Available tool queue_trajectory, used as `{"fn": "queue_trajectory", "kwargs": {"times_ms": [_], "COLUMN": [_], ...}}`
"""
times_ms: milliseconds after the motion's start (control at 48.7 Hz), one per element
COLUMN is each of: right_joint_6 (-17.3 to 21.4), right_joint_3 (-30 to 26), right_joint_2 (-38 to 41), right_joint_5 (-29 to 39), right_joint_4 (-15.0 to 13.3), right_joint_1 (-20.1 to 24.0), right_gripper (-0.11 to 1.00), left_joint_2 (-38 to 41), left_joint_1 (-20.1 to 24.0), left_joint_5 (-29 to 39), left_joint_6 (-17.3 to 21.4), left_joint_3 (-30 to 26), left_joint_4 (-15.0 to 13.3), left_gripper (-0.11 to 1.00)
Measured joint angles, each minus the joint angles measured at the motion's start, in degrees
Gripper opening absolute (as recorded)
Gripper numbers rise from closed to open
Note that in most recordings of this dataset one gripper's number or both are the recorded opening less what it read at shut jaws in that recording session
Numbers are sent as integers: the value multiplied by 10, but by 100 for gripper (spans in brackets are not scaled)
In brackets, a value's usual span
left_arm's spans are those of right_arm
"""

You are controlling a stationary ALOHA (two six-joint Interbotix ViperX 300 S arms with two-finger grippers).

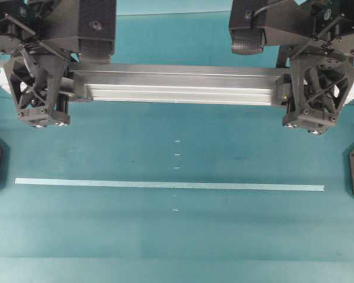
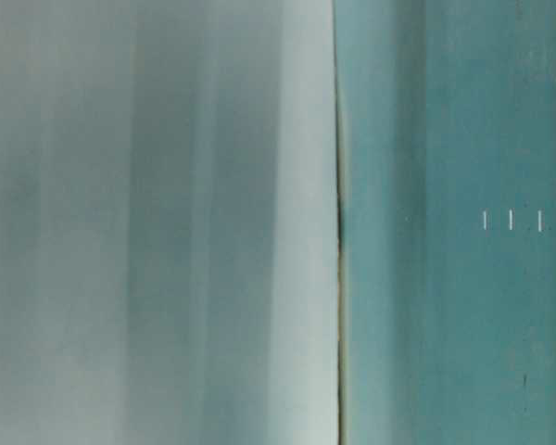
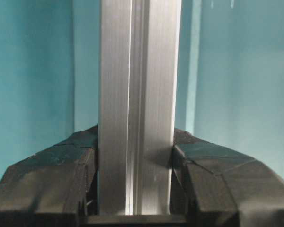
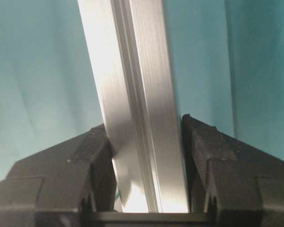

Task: Lift the metal rail with both hands and move it towards you.
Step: 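Lift the rail with both grippers and shift it toward the back, then carry the held rail forward toward the thin pale strip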

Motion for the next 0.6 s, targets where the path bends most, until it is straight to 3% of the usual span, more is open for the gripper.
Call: {"fn": "queue_trajectory", "kwargs": {"times_ms": [595], "right_joint_6": [0], "right_joint_3": [11], "right_joint_2": [1], "right_joint_5": [0], "right_joint_4": [-4], "right_joint_1": [1], "right_gripper": [39], "left_joint_2": [1], "left_joint_1": [0], "left_joint_5": [0], "left_joint_6": [-1], "left_joint_3": [4], "left_joint_4": [0], "left_gripper": [30]}}
